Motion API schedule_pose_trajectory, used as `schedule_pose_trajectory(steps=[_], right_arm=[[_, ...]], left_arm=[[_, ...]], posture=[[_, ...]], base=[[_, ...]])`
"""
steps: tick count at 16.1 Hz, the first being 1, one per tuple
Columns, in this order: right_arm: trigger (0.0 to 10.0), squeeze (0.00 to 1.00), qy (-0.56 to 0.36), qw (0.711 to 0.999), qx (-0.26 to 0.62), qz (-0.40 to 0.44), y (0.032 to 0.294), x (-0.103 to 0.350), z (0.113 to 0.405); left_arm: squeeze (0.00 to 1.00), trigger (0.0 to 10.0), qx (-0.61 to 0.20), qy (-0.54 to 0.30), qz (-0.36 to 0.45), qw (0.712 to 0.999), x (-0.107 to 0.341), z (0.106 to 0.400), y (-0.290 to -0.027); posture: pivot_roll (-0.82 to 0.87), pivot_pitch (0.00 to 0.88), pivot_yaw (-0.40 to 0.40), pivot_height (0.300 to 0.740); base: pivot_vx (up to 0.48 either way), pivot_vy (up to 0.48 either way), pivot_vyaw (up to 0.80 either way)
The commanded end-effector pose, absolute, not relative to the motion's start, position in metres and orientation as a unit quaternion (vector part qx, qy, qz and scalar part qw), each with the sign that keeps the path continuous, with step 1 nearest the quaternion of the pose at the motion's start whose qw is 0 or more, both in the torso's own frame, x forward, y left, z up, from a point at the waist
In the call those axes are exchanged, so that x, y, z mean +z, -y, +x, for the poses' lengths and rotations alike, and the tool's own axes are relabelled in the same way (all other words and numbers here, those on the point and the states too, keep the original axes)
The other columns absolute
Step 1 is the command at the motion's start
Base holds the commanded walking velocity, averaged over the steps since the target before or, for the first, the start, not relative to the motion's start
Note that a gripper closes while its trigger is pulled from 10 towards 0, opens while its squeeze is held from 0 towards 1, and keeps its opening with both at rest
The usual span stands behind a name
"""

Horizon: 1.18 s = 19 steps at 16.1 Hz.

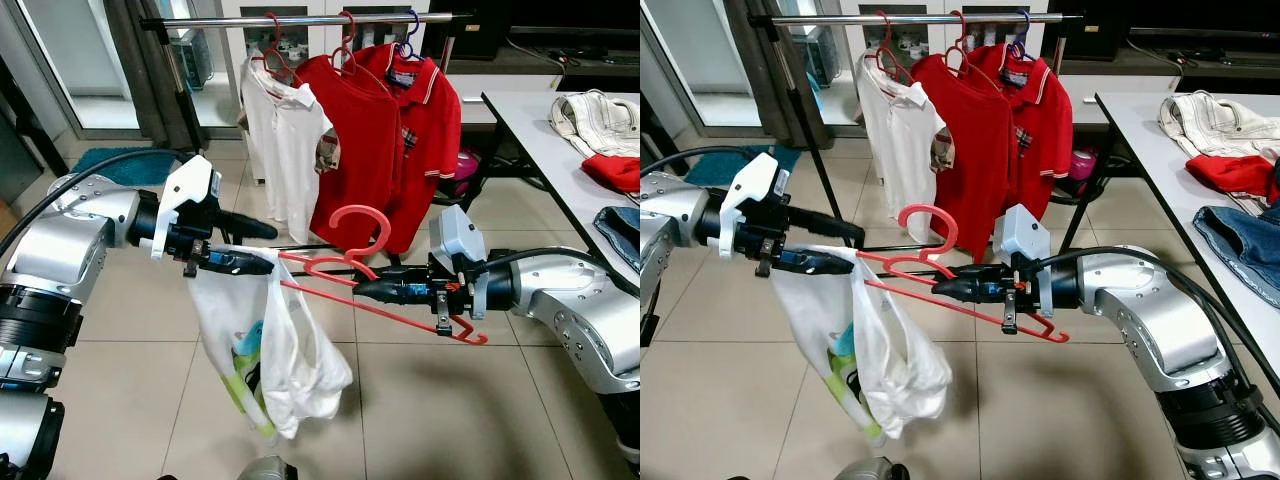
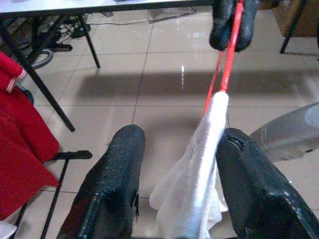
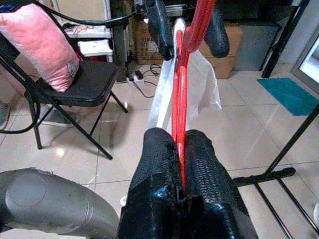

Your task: Hang hanger

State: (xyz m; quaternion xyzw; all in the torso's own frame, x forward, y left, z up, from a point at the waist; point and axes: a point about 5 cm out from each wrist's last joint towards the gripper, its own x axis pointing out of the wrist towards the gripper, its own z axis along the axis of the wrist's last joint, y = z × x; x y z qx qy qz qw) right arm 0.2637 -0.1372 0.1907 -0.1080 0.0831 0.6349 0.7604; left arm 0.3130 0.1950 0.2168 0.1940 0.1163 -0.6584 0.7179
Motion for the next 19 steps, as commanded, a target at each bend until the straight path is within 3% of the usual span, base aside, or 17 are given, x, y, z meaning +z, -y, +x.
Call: schedule_pose_trajectory(steps=[1,16,17,18,19], right_arm=[[10.0,0.0,-0.064,0.754,0.644,-0.115,0.1337,0.1995,0.2638],[10.0,0.0,-0.067,0.752,0.647,-0.108,0.1335,0.202,0.2626],[10.0,0.24,-0.067,0.754,0.645,-0.104,0.1338,0.2021,0.2631],[10.0,0.99,-0.065,0.761,0.638,-0.099,0.1348,0.2026,0.2643],[10.0,1.0,-0.062,0.773,0.626,-0.088,0.138,0.2048,0.2668]], left_arm=[[0.0,0.0,-0.664,-0.122,0.209,0.708,0.2171,0.3125,-0.1925],[0.0,0.0,-0.659,-0.122,0.241,0.702,0.2129,0.3142,-0.1903],[0.0,0.0,-0.657,-0.119,0.23,0.708,0.2126,0.3146,-0.1903],[0.0,0.0,-0.656,-0.117,0.219,0.713,0.2118,0.3143,-0.1911],[0.0,0.0,-0.654,-0.118,0.206,0.718,0.2108,0.3136,-0.1935]], posture=[[-0.01,0.0,0.081,0.74],[-0.02,0.0,0.085,0.74],[-0.02,0.0,0.085,0.74],[-0.02,0.0,0.085,0.74],[-0.02,0.0,0.088,0.74]], base=[[0.0,0.0,0.0],[0.0,0.0,0.0],[0.0,0.0,0.0],[0.0,0.0,0.0],[0.0,0.0,0.0]])
